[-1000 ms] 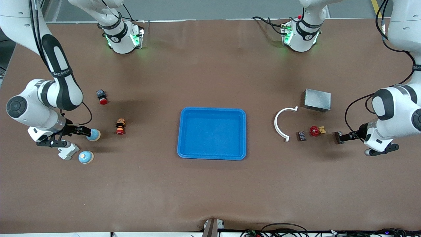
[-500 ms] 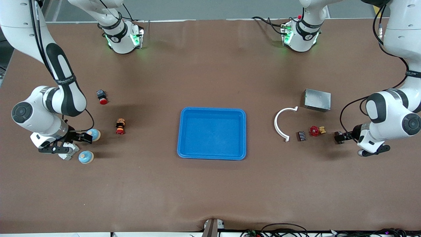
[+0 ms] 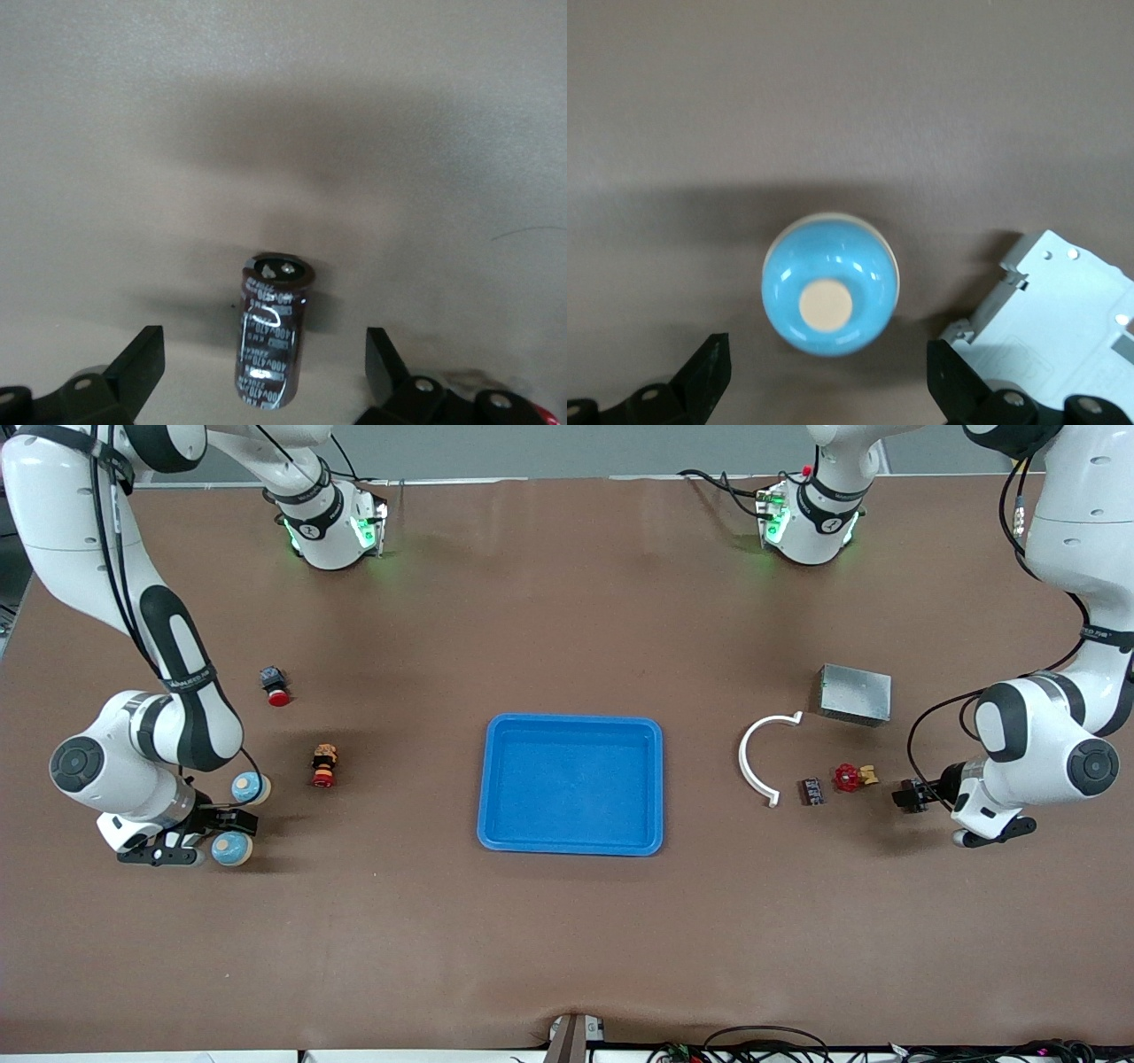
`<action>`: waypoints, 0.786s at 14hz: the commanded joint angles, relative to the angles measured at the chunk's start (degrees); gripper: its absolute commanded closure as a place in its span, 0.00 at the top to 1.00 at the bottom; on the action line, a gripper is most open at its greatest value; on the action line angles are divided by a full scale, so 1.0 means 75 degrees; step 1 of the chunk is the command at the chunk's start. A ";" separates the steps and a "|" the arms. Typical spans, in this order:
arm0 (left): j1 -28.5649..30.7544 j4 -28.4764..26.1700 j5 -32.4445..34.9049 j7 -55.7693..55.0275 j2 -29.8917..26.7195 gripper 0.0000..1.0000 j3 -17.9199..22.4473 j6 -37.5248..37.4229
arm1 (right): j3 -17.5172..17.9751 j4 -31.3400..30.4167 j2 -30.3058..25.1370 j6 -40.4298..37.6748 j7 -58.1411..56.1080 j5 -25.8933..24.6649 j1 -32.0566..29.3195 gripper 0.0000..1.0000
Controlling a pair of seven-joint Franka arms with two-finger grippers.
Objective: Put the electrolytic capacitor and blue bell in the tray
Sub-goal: 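Grasp the blue bell with the right gripper while the left gripper grasps the capacitor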
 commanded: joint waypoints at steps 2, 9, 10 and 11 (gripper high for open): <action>-0.0031 0.0186 -0.0011 -0.0024 0.0181 0.81 -0.0006 0.0117 | 0.0058 0.0429 0.0398 -0.0032 -0.0028 0.0162 -0.0035 1.00; -0.0136 0.0256 -0.0011 -0.0235 0.0135 0.00 -0.0006 0.0071 | 0.0058 0.0652 0.0539 -0.0044 -0.0028 0.0151 -0.0035 1.00; -0.0159 0.0256 -0.0011 -0.0247 0.0123 0.00 -0.0006 0.0070 | 0.0058 0.0745 0.0551 -0.0067 -0.0005 0.0151 -0.0012 1.00; -0.0183 0.0268 -0.0011 -0.0235 0.0076 0.00 -0.0006 0.0047 | 0.0058 0.0792 0.0586 -0.0067 -0.0005 0.0151 0.0023 1.00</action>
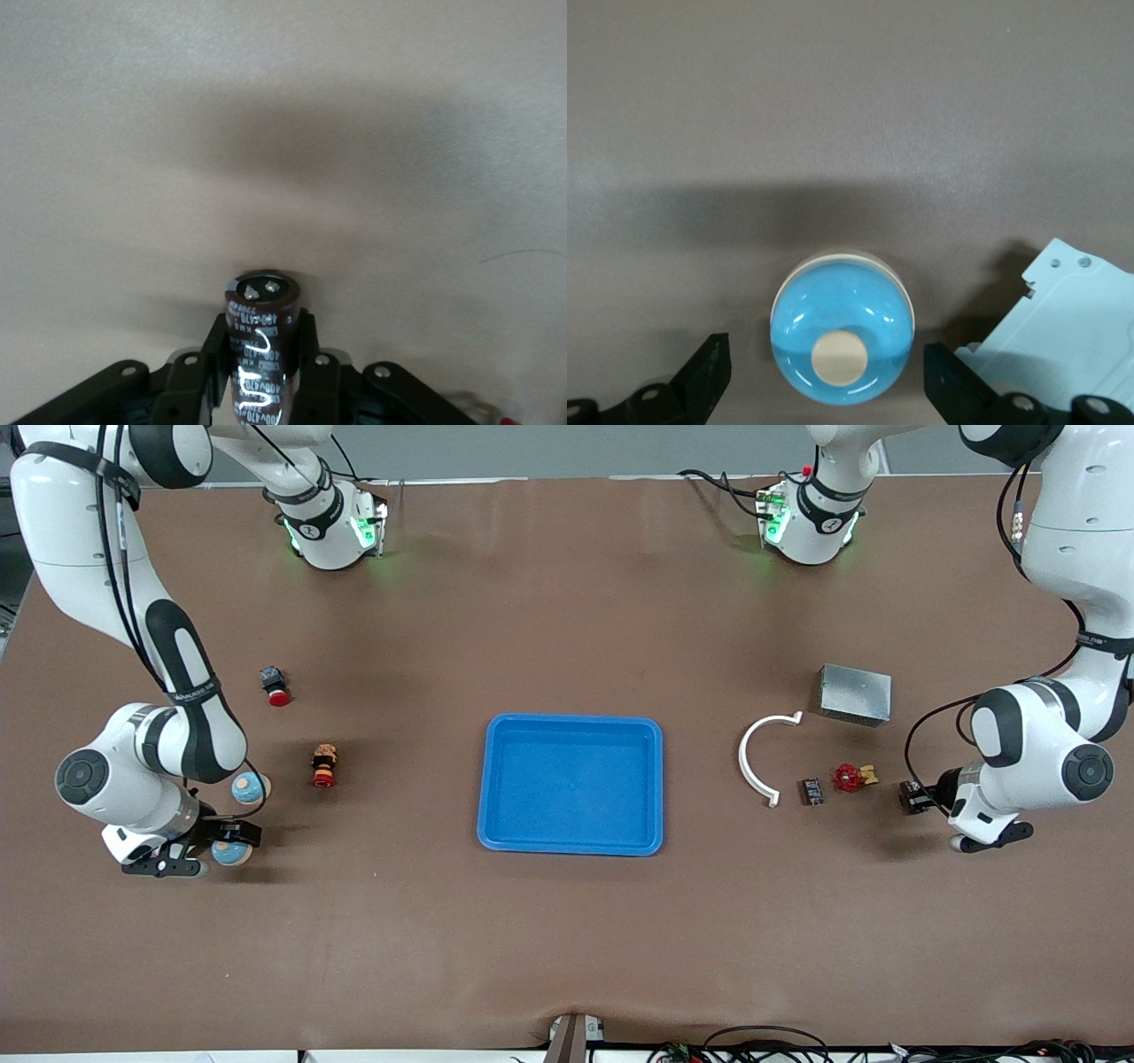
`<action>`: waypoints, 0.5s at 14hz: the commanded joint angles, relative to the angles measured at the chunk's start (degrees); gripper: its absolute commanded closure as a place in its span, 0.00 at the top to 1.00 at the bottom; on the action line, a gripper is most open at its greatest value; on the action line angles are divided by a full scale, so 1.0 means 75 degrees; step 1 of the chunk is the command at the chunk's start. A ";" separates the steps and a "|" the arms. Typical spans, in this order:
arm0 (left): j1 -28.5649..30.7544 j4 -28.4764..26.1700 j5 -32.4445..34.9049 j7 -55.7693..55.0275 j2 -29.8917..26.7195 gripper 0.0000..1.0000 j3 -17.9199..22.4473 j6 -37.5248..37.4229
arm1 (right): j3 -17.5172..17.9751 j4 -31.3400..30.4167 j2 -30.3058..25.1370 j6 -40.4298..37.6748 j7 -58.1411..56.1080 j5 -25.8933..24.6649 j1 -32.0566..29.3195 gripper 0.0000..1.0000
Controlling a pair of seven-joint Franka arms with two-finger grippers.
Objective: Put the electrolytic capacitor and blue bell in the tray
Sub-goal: 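Grasp the blue bell with the right gripper while the left gripper grasps the capacitor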
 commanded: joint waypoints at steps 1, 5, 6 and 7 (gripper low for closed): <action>-0.0091 0.0155 -0.0012 -0.0116 -0.0074 0.00 0.0000 -0.0069 | 0.0013 0.0430 0.0266 -0.0074 -0.0005 0.0101 0.0021 1.00; -0.0138 0.0868 0.0000 -0.0116 -0.0576 0.00 -0.0035 -0.1647 | 0.0013 0.0478 0.0336 -0.0063 -0.0005 0.0101 0.0033 1.00; -0.0231 0.0974 -0.0011 -0.0185 -0.0787 0.00 -0.0070 -0.2069 | 0.0013 0.0478 0.0336 -0.0063 -0.0017 0.0101 0.0033 0.97; -0.0325 0.1033 -0.0011 -0.0441 -0.1068 0.00 -0.0082 -0.2433 | 0.0013 0.0478 0.0336 -0.0074 -0.0028 0.0101 0.0033 0.92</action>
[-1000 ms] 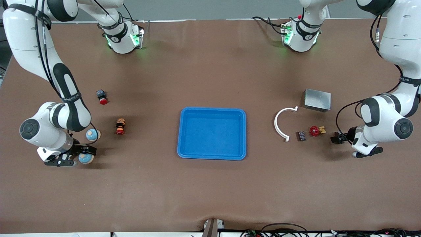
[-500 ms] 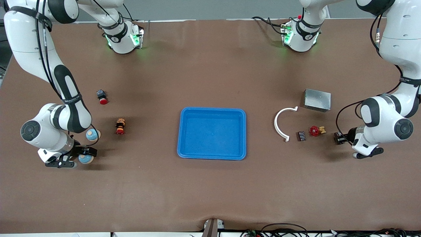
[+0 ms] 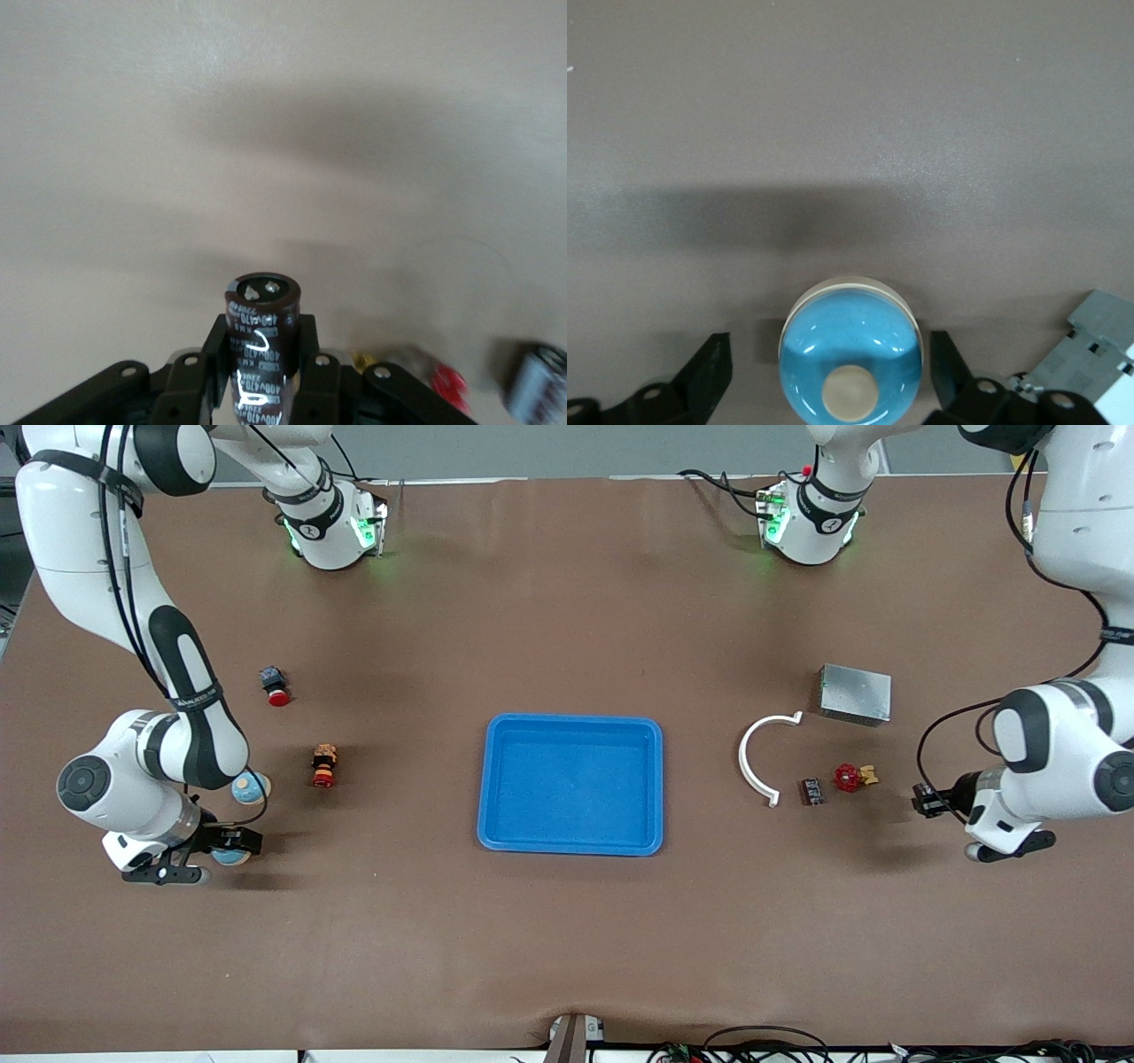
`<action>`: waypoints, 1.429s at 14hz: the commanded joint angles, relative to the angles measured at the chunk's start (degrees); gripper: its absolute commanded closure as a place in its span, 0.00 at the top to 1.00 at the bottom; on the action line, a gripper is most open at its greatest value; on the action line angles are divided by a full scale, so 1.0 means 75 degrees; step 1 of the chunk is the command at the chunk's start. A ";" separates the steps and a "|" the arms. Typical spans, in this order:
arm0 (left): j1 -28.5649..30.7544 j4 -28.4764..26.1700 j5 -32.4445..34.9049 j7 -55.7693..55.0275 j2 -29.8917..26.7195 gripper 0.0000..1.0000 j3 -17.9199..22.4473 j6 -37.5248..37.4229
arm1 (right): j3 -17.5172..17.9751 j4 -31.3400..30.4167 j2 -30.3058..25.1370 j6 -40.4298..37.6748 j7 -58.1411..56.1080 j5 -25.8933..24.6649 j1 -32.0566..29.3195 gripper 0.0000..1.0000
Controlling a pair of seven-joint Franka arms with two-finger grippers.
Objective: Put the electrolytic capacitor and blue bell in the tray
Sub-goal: 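Carry the bell and the capacitor over the blue tray and lower both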
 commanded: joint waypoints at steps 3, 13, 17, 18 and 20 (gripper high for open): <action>-0.0839 0.0469 -0.0011 -0.1545 -0.1092 0.00 -0.0027 -0.1689 | 0.0000 0.0216 0.0128 -0.0107 -0.0028 0.0101 0.0004 0.81; -0.3769 0.1103 -0.0117 -0.6843 -0.0942 0.00 -0.0179 -0.1985 | 0.0222 0.0205 -0.0257 -0.1007 0.0508 0.0101 0.0308 0.00; -0.4508 0.1115 -0.0584 -0.7770 -0.0684 0.00 -0.0203 -0.1332 | 0.0223 0.0205 -0.1112 -0.2424 0.1937 0.0101 0.1057 0.00; -0.4660 0.1092 -0.0702 -0.7981 -0.0672 0.00 -0.0214 -0.0992 | 0.0223 0.0193 -0.1323 -0.2741 0.2346 0.0101 0.1303 0.00; -0.5093 0.1104 -0.0854 -0.8624 -0.0508 0.00 -0.0203 -0.0325 | 0.0223 0.0135 -0.1757 -0.3176 0.3295 0.0101 0.1807 0.00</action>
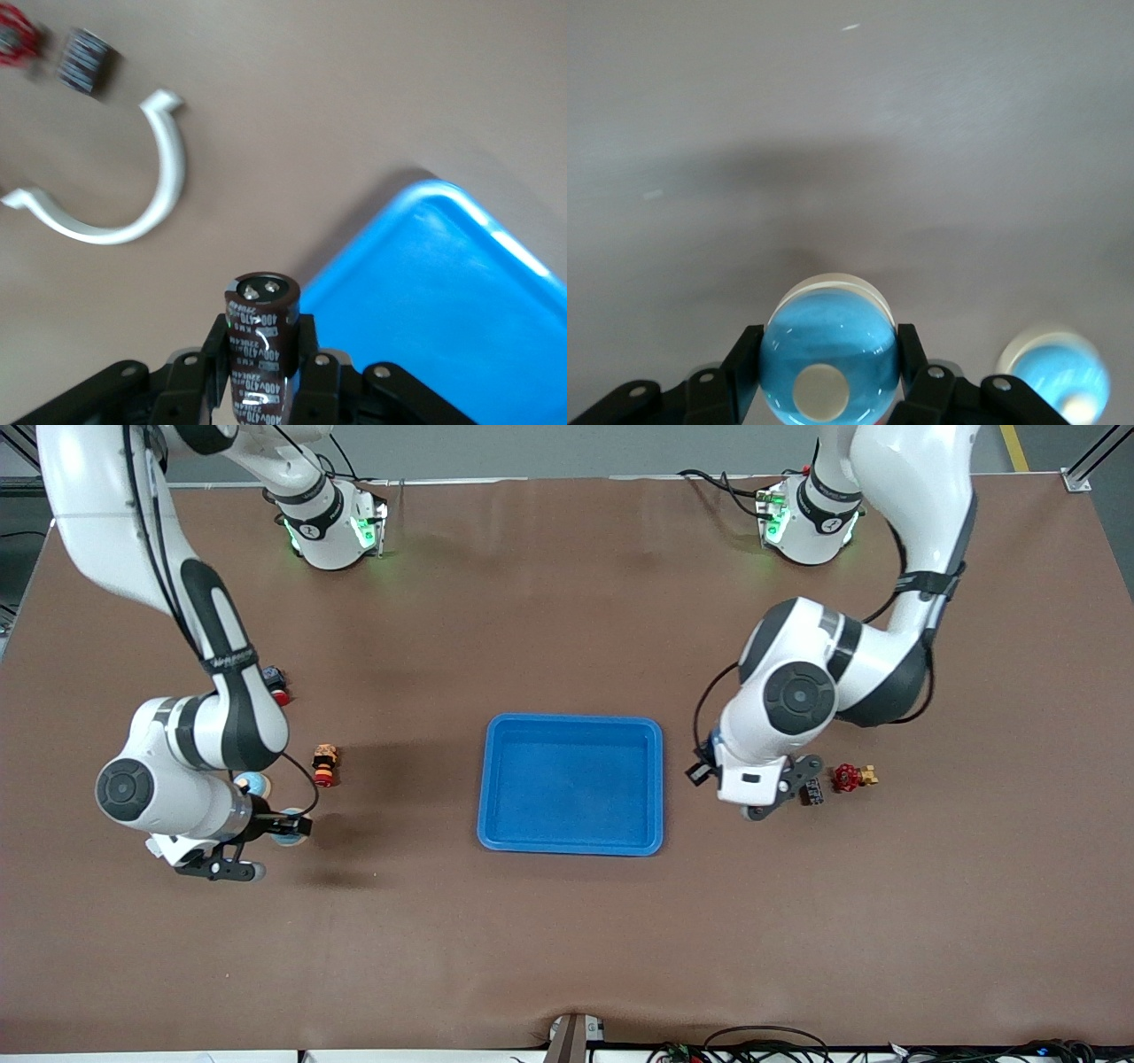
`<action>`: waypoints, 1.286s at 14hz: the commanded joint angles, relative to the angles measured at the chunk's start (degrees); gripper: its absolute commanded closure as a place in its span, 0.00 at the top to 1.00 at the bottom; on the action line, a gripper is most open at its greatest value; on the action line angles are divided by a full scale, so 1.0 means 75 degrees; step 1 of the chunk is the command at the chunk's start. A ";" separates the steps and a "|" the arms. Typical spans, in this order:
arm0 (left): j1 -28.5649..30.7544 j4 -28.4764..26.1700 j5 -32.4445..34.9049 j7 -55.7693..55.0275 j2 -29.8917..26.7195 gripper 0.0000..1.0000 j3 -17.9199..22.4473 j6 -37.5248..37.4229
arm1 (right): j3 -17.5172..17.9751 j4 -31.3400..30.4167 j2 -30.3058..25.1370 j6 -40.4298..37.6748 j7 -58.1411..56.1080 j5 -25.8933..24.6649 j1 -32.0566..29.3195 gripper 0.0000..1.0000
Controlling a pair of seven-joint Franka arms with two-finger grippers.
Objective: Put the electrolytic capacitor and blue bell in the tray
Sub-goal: 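Carry the bell and the capacitor over the blue tray and lower both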
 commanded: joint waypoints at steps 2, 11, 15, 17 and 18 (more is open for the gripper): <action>-0.0730 0.0143 -0.0230 -0.1090 0.0457 0.00 0.0060 0.0983 | -0.0048 -0.0412 -0.0915 -0.0653 0.1600 0.0101 0.0891 0.00; -0.1142 -0.0384 0.0087 -0.1713 0.1290 0.00 0.0095 0.2028 | -0.0059 -0.0976 -0.1199 0.0165 0.4930 0.0089 0.2989 0.00; -0.1271 -0.0396 0.0087 -0.1865 0.1513 0.00 0.0106 0.2168 | -0.0059 -0.0988 -0.0977 0.0751 0.6044 0.0055 0.3727 0.00; -0.1283 -0.0396 0.0168 -0.1877 0.1619 0.00 0.0107 0.2297 | -0.0071 -0.0976 -0.0789 0.1032 0.6466 -0.0027 0.3985 0.00; -0.1295 -0.0396 0.0192 -0.1877 0.1643 0.00 0.0107 0.2379 | -0.0071 -0.0976 -0.0661 0.1185 0.6653 -0.0039 0.4103 0.00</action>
